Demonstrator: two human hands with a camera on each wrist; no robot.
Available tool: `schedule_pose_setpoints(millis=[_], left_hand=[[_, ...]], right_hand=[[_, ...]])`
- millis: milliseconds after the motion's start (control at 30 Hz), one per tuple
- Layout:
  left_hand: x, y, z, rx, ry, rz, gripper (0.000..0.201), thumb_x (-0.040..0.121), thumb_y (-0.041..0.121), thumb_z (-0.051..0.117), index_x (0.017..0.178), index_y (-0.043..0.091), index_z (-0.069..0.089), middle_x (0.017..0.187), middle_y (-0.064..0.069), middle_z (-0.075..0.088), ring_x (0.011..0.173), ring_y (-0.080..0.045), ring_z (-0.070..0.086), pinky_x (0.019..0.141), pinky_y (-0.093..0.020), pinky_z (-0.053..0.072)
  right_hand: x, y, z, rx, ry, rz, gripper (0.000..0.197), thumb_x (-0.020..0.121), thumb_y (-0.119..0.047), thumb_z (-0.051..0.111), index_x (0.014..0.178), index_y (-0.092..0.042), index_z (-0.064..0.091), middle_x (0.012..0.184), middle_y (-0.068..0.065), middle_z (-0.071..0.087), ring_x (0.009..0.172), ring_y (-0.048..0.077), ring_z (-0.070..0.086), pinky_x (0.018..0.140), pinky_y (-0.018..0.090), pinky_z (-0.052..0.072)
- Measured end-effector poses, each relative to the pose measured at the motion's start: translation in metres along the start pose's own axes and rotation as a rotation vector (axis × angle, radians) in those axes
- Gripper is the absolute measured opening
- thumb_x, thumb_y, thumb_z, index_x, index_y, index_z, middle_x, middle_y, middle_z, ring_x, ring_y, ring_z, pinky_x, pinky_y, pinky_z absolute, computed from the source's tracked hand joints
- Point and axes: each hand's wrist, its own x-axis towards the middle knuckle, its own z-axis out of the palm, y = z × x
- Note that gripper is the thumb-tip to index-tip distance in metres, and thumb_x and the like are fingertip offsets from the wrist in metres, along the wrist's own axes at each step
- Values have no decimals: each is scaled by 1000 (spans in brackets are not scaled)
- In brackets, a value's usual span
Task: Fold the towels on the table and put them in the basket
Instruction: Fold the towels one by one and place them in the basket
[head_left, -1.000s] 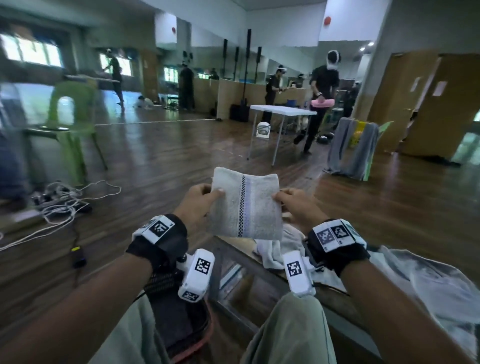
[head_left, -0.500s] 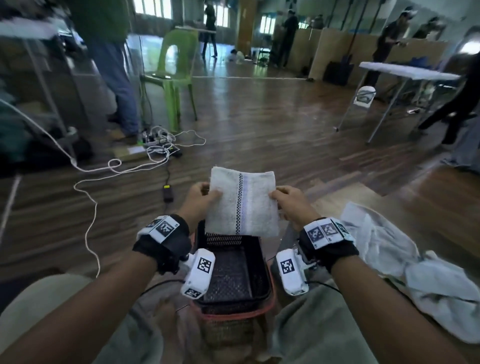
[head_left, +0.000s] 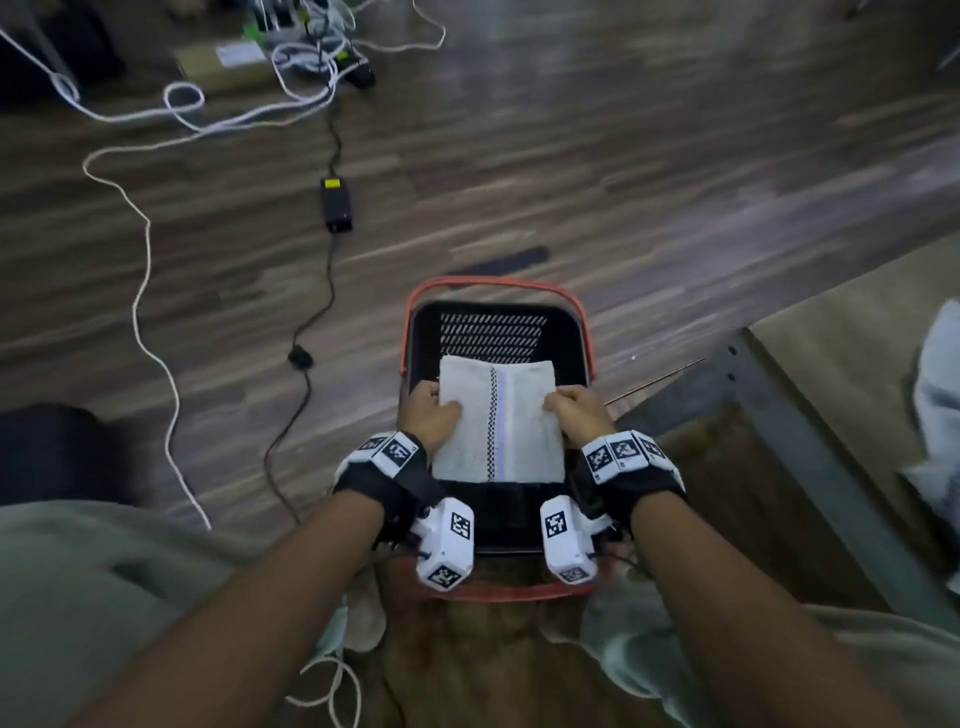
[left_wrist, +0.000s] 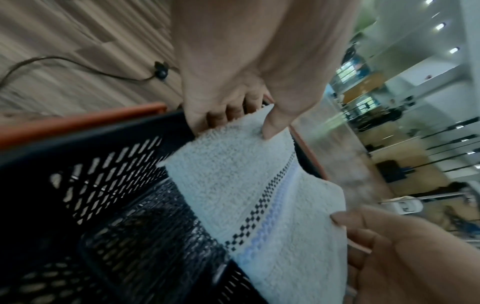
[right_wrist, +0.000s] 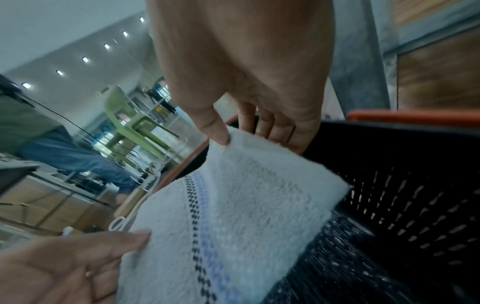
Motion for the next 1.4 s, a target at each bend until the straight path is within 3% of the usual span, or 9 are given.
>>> schedule_pose_setpoints(millis=[67, 200, 533, 633, 700, 867, 1000, 1233, 1400], left_hand=[[30, -13, 15, 72, 35, -38, 31, 87, 13, 52, 117, 4, 51, 119, -15, 60, 106, -32, 58, 93, -38, 48], [85, -26, 41, 121, 114, -111, 35, 89, 10, 48, 122, 1, 50, 123, -16, 58, 111, -31, 56, 88, -30, 43], [172, -63, 73, 160, 160, -181, 43, 86, 9, 47, 127, 0, 44, 125, -18, 55, 111, -33, 55, 88, -26, 41], [173, -65, 81, 141, 212, -139, 50, 88, 12, 48, 135, 0, 34, 136, -20, 45, 123, -34, 46, 101, -32, 37], [168, -64, 87, 227, 256, -12, 60, 89, 14, 48, 143, 4, 23, 148, -17, 29, 135, -31, 31, 110, -36, 27], [162, -78, 93, 652, 169, 296, 62, 89, 13, 43, 147, 14, 19, 158, -5, 9, 145, -22, 6, 115, -45, 15], [174, -98, 97, 862, 67, 310, 63, 95, 24, 34, 150, 19, 3, 159, -2, -6, 146, -20, -8, 116, -48, 7], [183, -122, 108, 1013, 142, 352, 60, 98, 32, 21, 150, 17, -6, 158, -4, -12, 145, -21, -13, 115, -46, -1], [168, -93, 94, 1055, -60, 205, 66, 97, 31, 27, 148, 14, -11, 157, -8, -17, 144, -25, -17, 116, -50, -2]], right_hand=[[32, 10, 16, -14, 17, 33, 22, 82, -16, 53, 100, -9, 64, 94, 5, 62, 91, 26, 59, 80, 34, 48], [94, 22, 39, -39, 47, 65, 30, 87, -12, 51, 115, -4, 57, 102, 8, 58, 93, 23, 53, 77, 24, 37], [181, 47, 70, -100, 36, 35, 27, 86, -5, 44, 108, 4, 58, 94, 10, 56, 86, 24, 53, 65, 25, 37], [183, 55, 76, -146, 68, 2, 39, 87, -6, 44, 125, 0, 48, 117, 15, 56, 107, 30, 54, 78, 27, 41], [177, 61, 81, -237, 131, -131, 48, 86, -8, 46, 133, -2, 40, 131, 19, 45, 120, 34, 44, 97, 34, 40], [163, 70, 94, -802, 185, -496, 55, 88, -15, 43, 140, -9, 30, 151, 11, 24, 137, 27, 23, 108, 41, 25], [181, 87, 102, -977, 133, -435, 58, 95, -26, 32, 147, -10, 13, 158, 8, 6, 145, 22, 6, 115, 42, 11], [192, 110, 115, -989, 154, -478, 61, 98, -32, 22, 149, -8, 0, 158, 10, -6, 146, 23, -5, 118, 43, -1], [178, 87, 98, -1101, -17, -376, 61, 99, -33, 20, 148, -8, -5, 157, 10, -15, 145, 23, -14, 118, 45, -5]])
